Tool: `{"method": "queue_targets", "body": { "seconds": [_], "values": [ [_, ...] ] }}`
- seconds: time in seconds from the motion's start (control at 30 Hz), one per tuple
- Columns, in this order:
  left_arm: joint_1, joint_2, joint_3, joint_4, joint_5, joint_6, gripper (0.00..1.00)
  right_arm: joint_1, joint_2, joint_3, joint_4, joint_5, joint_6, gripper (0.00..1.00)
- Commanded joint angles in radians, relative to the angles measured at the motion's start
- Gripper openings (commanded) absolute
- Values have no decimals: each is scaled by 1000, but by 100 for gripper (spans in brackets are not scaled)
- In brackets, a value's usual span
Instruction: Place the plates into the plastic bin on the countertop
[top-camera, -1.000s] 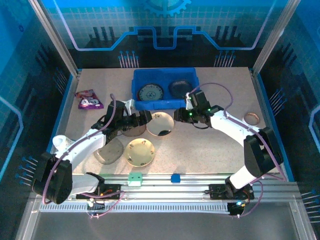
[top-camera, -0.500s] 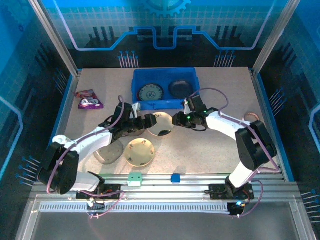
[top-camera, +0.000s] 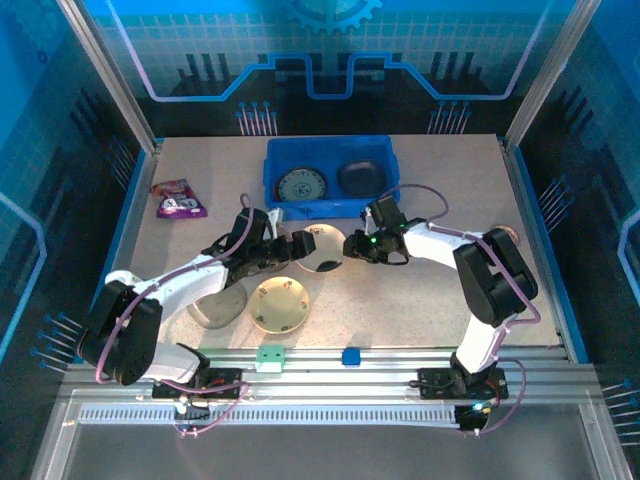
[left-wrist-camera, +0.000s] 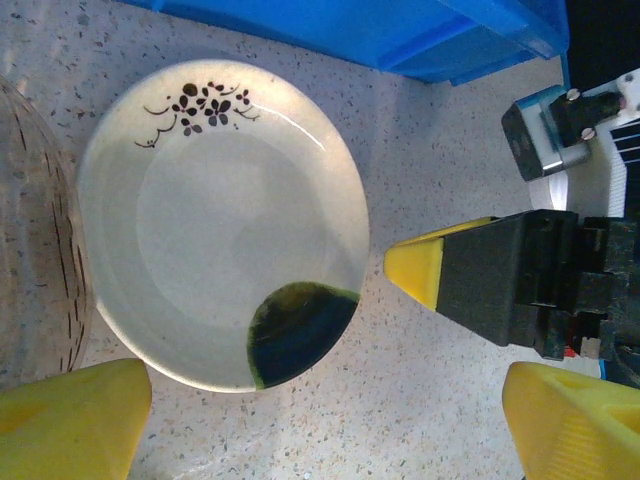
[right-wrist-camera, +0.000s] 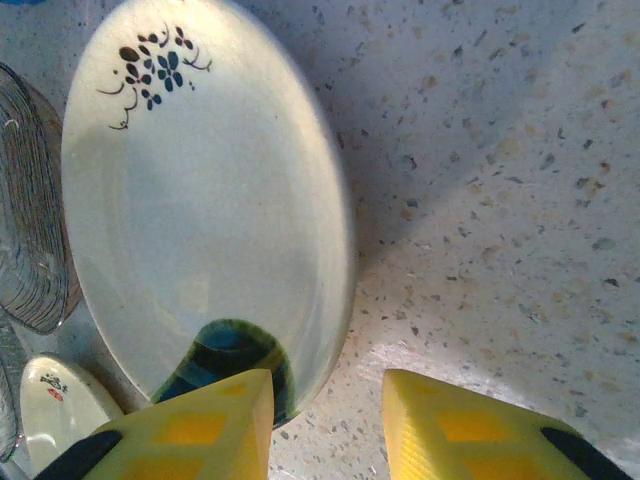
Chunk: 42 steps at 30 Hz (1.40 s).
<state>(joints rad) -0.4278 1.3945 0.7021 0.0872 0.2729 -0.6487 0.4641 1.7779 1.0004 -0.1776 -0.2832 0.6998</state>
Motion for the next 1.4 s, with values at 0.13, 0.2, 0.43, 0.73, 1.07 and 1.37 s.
{"method": "queue_targets", "body": {
  "seconds": [0.13, 0.2, 0.43, 0.73, 1.07, 1.37],
  "values": [
    [-8, 15, -18, 16, -18, 7, 92, 7, 48, 23, 42, -47, 24, 34],
    [-8, 14, -19, 15, -19, 9, 92, 7, 56, 25, 47, -54, 27, 33],
    [-8, 12, -18, 12, -23, 12, 92, 4, 81, 26, 79, -73, 44, 31],
    [-8, 18, -15, 11, -26, 17, 92, -2, 112, 34, 116, -94, 72, 29],
    [-8, 29, -19, 16, -29, 21, 91, -17, 122, 7, 162, -111, 105, 19],
    [-7, 37, -13, 12, -31, 25, 91, -35, 97, -23, 178, -111, 118, 2]
  ]
}}
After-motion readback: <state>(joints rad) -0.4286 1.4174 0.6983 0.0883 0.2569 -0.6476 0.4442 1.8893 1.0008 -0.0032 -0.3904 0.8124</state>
